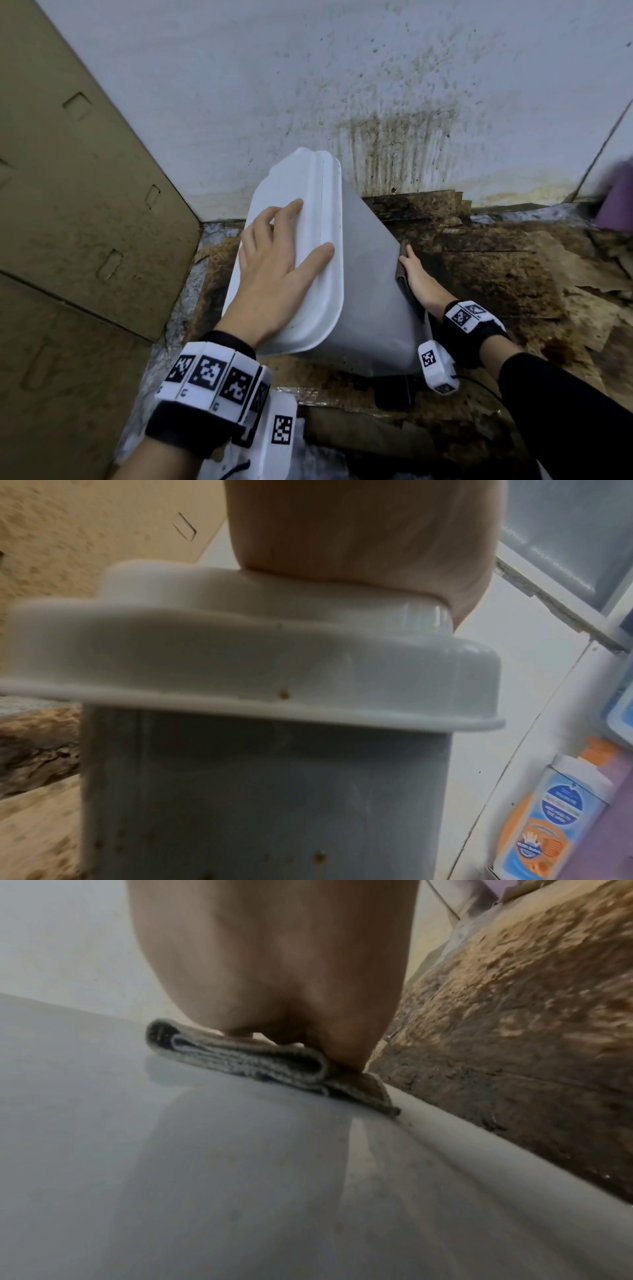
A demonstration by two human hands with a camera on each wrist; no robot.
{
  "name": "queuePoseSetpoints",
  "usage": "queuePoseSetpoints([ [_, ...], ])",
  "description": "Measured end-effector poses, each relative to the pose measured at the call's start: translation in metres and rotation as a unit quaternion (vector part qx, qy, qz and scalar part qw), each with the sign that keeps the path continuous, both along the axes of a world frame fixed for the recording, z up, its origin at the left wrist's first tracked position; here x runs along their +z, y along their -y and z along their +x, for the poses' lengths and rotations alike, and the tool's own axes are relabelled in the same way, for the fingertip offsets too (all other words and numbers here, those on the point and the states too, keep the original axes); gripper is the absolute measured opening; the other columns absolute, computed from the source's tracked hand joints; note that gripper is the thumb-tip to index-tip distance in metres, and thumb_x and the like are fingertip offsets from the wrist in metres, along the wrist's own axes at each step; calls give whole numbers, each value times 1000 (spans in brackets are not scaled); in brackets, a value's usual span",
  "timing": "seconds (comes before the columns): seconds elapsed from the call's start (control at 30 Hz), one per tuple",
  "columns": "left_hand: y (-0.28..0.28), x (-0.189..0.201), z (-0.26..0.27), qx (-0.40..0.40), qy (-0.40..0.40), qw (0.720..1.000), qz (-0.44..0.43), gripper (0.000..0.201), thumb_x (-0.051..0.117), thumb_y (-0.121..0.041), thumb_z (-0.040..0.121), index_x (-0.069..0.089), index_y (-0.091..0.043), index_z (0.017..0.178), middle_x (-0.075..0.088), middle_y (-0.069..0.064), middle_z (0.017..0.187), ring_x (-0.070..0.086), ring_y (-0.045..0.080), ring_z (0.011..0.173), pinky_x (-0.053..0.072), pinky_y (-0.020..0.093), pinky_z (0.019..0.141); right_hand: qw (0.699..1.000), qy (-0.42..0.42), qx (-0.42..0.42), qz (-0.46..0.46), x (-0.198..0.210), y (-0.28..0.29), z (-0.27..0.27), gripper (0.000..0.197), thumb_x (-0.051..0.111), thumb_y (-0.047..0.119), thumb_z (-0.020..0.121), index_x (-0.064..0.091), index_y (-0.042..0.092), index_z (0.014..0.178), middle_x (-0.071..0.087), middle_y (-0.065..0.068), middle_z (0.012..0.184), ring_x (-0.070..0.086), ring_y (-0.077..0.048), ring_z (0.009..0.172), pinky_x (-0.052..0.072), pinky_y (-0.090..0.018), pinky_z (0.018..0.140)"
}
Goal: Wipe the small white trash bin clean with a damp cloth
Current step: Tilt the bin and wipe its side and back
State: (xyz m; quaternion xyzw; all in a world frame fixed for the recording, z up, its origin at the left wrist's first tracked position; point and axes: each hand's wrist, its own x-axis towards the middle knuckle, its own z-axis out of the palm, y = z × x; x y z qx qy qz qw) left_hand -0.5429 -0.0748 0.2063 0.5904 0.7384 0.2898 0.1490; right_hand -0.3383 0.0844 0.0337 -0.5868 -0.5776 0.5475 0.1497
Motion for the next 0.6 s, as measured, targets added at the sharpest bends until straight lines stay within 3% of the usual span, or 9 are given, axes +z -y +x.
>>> queuePoseSetpoints([
  [0.13, -4, 0, 5, -4, -12, 1000, 1, 80, 36, -72, 82, 21, -38, 153, 22, -8, 150, 12, 8, 141, 11, 34, 113, 1000, -15, -1, 23, 13, 13, -4, 62, 24, 53, 108, 3, 39, 165, 4, 4, 175, 13, -27, 160, 11, -47, 129],
  [0.23, -7, 0, 9, -4, -27, 1000, 5, 82, 34, -73, 80, 22, -37, 154, 23, -6, 149, 14, 12, 140, 12, 34, 113, 996, -13, 37, 77, 40, 29, -12, 56, 22, 37, 113, 11, 22, 166, -2, -1, 175, 5, -28, 161, 7, -44, 128],
  [0.3, -7, 1, 8, 0, -22, 1000, 1, 83, 34, -73, 79, 23, -36, 153, 23, -4, 151, 14, 14, 141, 13, 37, 116, 988, -24, 78, 128, 60, 42, -24, 53, 20, 26, 115, 12, 12, 165, -6, 0, 174, -6, -22, 161, -1, -41, 130],
  [0.4, -7, 1, 4, 11, -12, 1000, -1, 82, 37, -72, 80, 24, -37, 153, 24, -3, 152, 14, 15, 143, 15, 43, 119, 975, -113, 81, 172, 80, 63, -42, 55, 18, 32, 115, -2, 27, 166, -11, 11, 173, -13, -7, 159, -2, -40, 131],
  [0.47, -6, 1, 4, 16, -9, 1000, 0, 79, 40, -69, 82, 24, -37, 153, 24, -3, 152, 15, 16, 143, 16, 44, 119, 966, -141, 95, 195, 87, 77, -48, 53, 13, 37, 115, -5, 35, 165, -12, 23, 168, -15, 0, 156, -5, -33, 129],
  [0.53, -5, 0, 2, 21, -6, 1000, 1, 77, 43, -65, 84, 24, -37, 152, 24, -4, 152, 15, 15, 142, 15, 42, 118, 958, -142, 108, 223, 88, 88, -51, 53, 11, 36, 115, -6, 34, 164, -13, 28, 163, -17, 3, 155, -7, -28, 127],
  [0.6, -4, -1, 0, 21, -6, 1000, 5, 76, 43, -65, 84, 24, -37, 152, 24, -5, 151, 16, 12, 140, 15, 38, 115, 947, -139, 116, 266, 79, 93, -51, 53, 13, 34, 115, -6, 31, 165, -15, 22, 168, -17, 1, 156, -8, -30, 129],
])
